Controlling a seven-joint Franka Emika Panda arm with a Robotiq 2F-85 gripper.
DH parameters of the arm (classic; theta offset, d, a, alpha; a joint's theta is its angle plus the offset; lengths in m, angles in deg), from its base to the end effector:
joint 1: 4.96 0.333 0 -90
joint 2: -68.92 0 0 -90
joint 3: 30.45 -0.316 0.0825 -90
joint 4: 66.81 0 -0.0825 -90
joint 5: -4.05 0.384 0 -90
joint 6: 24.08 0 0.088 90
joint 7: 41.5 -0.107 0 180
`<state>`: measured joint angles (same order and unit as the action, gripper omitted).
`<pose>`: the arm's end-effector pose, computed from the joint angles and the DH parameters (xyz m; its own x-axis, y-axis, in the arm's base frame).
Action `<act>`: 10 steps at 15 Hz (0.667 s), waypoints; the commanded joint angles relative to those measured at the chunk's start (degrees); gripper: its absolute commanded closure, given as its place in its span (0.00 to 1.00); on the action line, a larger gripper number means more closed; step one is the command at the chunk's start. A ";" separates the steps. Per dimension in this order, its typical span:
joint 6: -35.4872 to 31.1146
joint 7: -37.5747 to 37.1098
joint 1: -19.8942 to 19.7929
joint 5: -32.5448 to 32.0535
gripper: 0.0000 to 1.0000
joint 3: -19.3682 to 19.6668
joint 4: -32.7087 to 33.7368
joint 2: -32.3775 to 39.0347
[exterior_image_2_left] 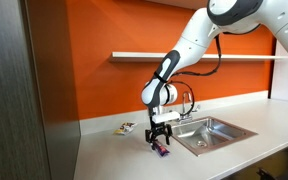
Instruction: Put the purple snack in the sink.
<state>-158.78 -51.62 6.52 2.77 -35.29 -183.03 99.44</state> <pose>0.5520 0.1618 0.1655 0.9713 0.1149 -0.2085 0.1188 -0.9929 0.0062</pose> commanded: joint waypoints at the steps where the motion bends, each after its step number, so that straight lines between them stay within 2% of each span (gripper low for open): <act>1: -0.82 -1.25 0.12 0.45 0.35 0.33 -0.20 -0.18; 7: -0.83 -0.85 -0.22 1.25 0.81 0.13 0.02 0.06; 8: -0.87 -0.86 -0.24 1.49 0.88 0.11 0.03 0.08; 10: -0.85 -1.03 -0.27 1.60 0.90 0.32 0.08 0.30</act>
<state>-158.92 -51.70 6.51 3.70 -35.14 -182.84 99.28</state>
